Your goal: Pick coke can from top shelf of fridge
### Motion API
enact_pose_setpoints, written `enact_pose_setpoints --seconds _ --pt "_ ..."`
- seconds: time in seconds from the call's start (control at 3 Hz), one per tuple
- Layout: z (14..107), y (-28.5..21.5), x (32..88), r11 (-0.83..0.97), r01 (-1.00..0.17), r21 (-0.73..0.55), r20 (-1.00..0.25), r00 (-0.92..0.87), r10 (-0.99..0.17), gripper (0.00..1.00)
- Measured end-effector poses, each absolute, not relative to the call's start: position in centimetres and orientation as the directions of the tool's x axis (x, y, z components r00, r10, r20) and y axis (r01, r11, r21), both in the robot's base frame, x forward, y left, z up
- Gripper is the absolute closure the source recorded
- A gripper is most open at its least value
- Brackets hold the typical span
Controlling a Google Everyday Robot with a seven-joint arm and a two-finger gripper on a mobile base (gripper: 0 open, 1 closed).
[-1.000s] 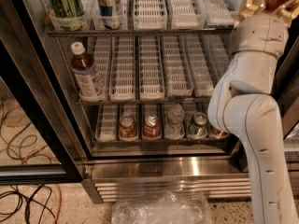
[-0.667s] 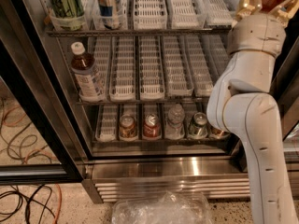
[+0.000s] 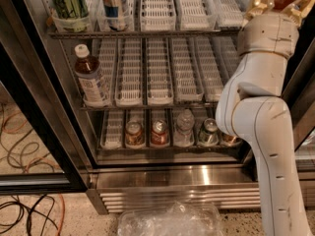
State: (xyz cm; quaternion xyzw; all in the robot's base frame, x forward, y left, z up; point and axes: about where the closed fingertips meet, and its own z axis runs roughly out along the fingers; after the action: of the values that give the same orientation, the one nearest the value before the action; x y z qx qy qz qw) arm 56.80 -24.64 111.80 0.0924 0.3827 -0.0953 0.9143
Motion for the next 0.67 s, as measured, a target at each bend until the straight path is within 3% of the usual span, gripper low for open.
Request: enact_pose_setpoints --seconds 0.67 --pt "111.4 -21.4 53.4 0.955 0.240 0.176 -0.656 0.752 -0.068 1.00"
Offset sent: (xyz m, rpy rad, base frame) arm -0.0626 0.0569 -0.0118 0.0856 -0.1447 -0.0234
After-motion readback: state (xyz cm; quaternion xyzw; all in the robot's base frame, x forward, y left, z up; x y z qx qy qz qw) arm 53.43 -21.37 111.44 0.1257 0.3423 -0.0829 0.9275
